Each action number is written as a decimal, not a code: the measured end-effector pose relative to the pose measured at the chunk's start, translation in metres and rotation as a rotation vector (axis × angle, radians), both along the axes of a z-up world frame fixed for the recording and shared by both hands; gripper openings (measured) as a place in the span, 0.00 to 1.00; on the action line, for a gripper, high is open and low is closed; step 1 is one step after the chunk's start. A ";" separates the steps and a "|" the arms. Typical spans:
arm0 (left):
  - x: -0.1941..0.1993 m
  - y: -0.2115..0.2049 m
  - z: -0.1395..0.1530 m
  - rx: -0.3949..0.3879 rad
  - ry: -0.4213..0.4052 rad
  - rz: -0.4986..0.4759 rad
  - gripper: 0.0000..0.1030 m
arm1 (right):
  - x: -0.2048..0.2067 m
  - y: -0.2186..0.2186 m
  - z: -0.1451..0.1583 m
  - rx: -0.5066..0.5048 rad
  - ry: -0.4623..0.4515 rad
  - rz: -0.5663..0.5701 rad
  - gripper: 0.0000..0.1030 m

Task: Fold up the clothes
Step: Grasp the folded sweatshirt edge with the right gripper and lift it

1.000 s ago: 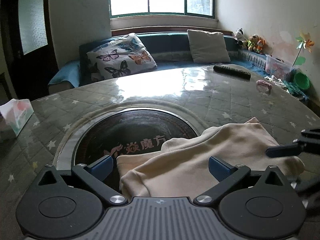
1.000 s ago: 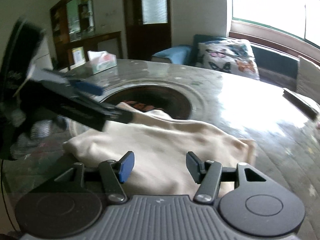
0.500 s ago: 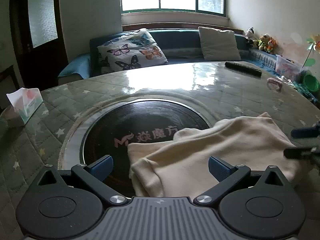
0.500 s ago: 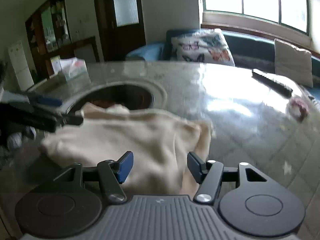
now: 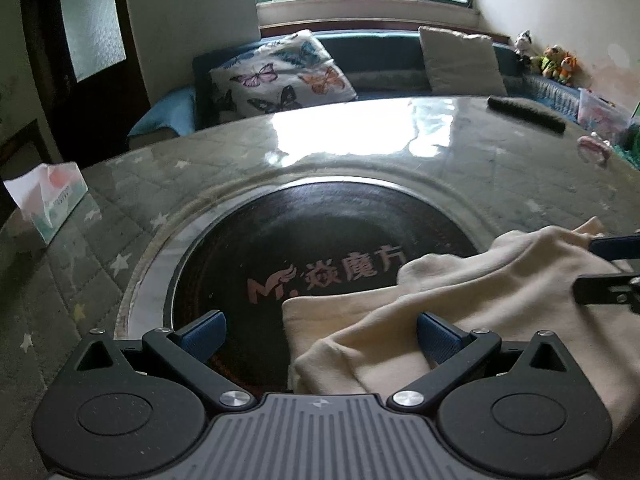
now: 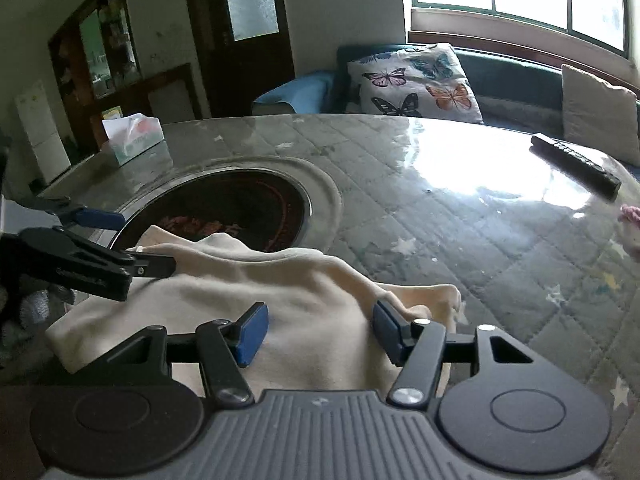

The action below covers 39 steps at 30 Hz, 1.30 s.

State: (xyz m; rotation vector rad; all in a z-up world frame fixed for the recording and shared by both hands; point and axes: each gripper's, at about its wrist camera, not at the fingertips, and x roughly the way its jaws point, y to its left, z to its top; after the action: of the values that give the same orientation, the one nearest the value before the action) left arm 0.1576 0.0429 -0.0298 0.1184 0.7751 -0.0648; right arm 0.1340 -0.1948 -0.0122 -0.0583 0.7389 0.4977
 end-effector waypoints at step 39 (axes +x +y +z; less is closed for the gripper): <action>-0.070 0.072 0.020 -0.566 0.107 0.196 0.99 | -0.102 0.138 0.014 -0.182 -0.212 0.519 0.18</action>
State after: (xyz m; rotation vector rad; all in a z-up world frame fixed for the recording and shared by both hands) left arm 0.0881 0.1149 -0.0100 -0.5015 0.8457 -0.1024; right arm 0.0319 -0.0563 0.0016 -0.4745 0.5550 0.9014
